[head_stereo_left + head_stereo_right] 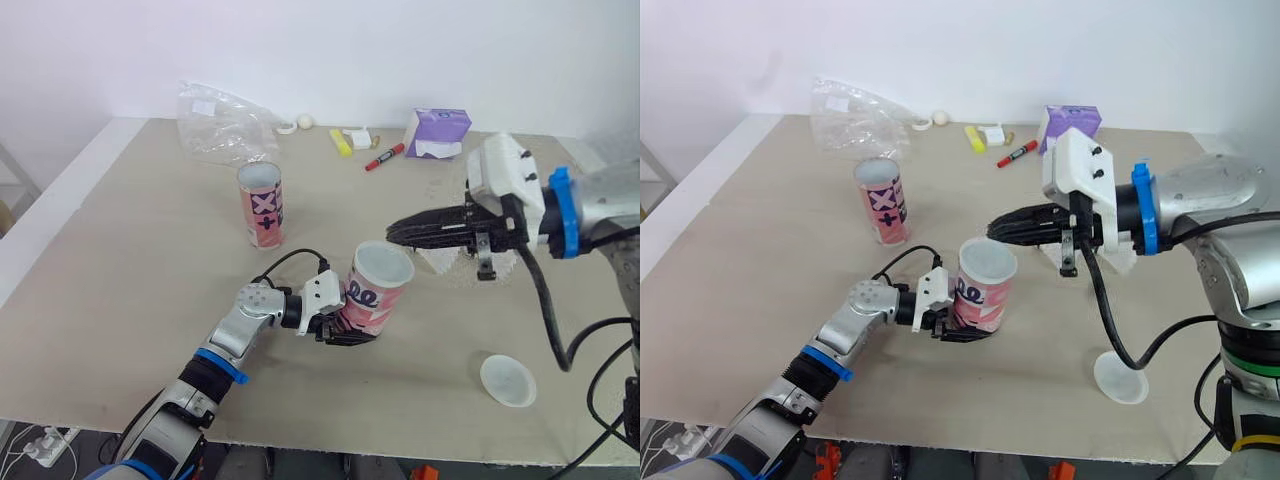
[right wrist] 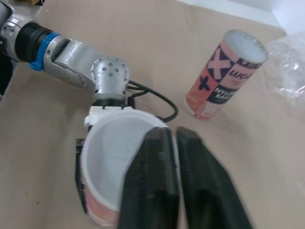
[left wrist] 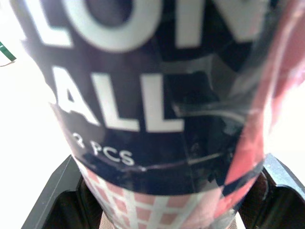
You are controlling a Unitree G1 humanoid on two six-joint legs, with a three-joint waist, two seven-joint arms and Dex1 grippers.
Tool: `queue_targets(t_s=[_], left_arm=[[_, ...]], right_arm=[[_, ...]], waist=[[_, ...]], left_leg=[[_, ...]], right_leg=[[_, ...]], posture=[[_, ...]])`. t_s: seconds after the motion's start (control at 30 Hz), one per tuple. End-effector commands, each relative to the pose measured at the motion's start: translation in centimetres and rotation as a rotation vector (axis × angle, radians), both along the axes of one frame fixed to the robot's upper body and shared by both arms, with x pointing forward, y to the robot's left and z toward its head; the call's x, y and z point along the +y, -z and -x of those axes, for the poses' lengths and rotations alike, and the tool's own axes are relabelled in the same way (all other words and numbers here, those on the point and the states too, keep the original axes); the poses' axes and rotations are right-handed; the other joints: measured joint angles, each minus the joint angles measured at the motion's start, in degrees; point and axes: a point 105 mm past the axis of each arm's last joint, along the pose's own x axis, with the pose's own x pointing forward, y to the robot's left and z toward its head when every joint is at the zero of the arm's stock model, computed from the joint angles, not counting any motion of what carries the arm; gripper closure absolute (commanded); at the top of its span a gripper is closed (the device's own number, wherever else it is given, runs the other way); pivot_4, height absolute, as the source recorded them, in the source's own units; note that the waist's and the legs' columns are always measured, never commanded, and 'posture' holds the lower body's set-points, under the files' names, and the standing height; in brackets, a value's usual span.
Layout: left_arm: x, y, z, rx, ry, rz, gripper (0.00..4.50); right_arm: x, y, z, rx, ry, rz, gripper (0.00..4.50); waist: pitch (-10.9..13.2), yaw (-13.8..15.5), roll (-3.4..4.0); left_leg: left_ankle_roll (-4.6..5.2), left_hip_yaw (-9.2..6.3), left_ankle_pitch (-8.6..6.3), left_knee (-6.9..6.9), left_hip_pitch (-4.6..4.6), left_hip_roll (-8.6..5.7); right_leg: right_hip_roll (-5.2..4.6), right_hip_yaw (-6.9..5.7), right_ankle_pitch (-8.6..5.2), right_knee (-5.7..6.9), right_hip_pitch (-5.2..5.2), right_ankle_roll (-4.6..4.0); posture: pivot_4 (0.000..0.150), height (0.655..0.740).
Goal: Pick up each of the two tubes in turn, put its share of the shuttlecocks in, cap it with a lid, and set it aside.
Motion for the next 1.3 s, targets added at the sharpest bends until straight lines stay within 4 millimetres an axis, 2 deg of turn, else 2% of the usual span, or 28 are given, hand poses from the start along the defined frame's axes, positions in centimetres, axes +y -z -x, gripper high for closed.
queue_targets(t_s=[0.03, 0.13, 0.27, 0.7, 0.8, 0.93, 1.0, 1.13, 1.2, 1.3], left_arm=[[0.3, 1.4, 0.3, 0.027, 0.000, -0.049, 1.29], [0.3, 1.5, 0.2, 0.024, -0.003, -0.051, 1.29], [0.3, 1.5, 0.1, 0.023, -0.007, -0.051, 1.29], [0.2, 1.5, 0.0, 0.027, -0.020, -0.045, 1.29], [0.1, 1.4, -0.1, 0.026, -0.021, -0.042, 1.29], [0.1, 1.4, -0.2, 0.024, -0.023, -0.039, 1.29], [0.1, 1.3, -0.2, 0.023, -0.024, -0.038, 1.29], [0.2, 1.1, -0.2, 0.009, -0.020, -0.029, 1.29], [0.2, 1.0, -0.2, -0.001, -0.017, -0.023, 1.29], [0.1, 0.6, -0.2, -0.016, -0.010, -0.006, 1.29]], right_arm=[[0.9, 0.9, 0.6, 0.004, -0.017, -0.003, 4.33], [1.1, 3.2, 0.7, 0.046, -0.026, 0.051, 4.33], [1.0, 4.6, 0.7, 0.052, -0.048, 0.121, 4.33], [0.6, 8.0, -0.3, 0.045, -0.090, 0.316, 4.33], [0.8, 8.2, -0.5, 0.040, -0.097, 0.319, 4.33], [1.3, 7.0, -0.8, 0.023, -0.093, 0.261, 4.33], [0.8, 5.2, -1.4, 0.004, -0.050, 0.189, 4.33], [-1.7, -0.3, -2.0, -0.036, 0.041, -0.028, 4.33], [-2.7, -1.8, -1.9, -0.055, 0.071, -0.110, 4.33], [-4.1, -3.0, -1.5, -0.057, 0.117, -0.189, 4.33]], waist=[[0.00, 0.00, 0.00], [0.00, 0.00, 0.00], [-0.01, -0.01, 0.00], [-0.42, -0.07, -0.01], [-0.63, -0.08, -0.07], [-0.75, -0.09, -0.13], [-0.75, -0.09, -0.13], [-0.63, -0.02, -0.11], [-0.60, 0.04, -0.08], [-0.60, 0.05, -0.07]], left_leg=[[0.00, 0.00, 0.00, 0.00, 0.00, 0.00], [0.00, 0.00, 0.00, 0.00, 0.00, 0.00], [0.00, 0.00, 0.00, 0.00, 0.02, 0.01], [0.00, 0.00, 0.00, 0.00, 0.21, 0.09], [0.00, 0.01, 0.00, -0.01, 0.30, 0.09], [-0.01, 0.01, -0.01, -0.07, 0.46, 0.11], [-0.01, 0.02, 0.00, -0.10, 0.48, 0.11], [-0.01, 0.02, 0.00, -0.12, 0.41, 0.09], [0.00, 0.01, 0.01, -0.12, 0.12, 0.05], [-0.01, -0.01, -0.01, -0.27, 0.10, 0.05]], right_leg=[[0.00, 0.00, 0.00, 0.00, 0.00, 0.00], [0.01, 0.00, 0.00, 0.00, 0.00, 0.02], [0.02, 0.00, 0.01, 0.00, 0.02, 0.06], [0.12, 0.01, -0.01, 0.00, 0.14, 0.00], [0.11, 0.02, -0.01, 0.00, 0.22, -0.01], [0.12, 0.02, -0.02, 0.00, 0.31, -0.03], [0.12, 0.02, -0.02, 0.00, 0.31, -0.03], [0.10, 0.04, -0.02, 0.00, 0.25, -0.06], [0.06, 0.04, 0.00, -0.01, 0.03, -0.06], [0.06, 0.03, 0.01, -0.01, -0.01, 0.03]], posture=[[0.150, 0.7400], [0.150, 0.7400], [0.150, 0.7400], [0.150, 0.7400], [0.150, 0.7400], [0.150, 0.7400], [0.150, 0.7400], [0.150, 0.7400], [0.150, 0.7400], [0.150, 0.7400]])
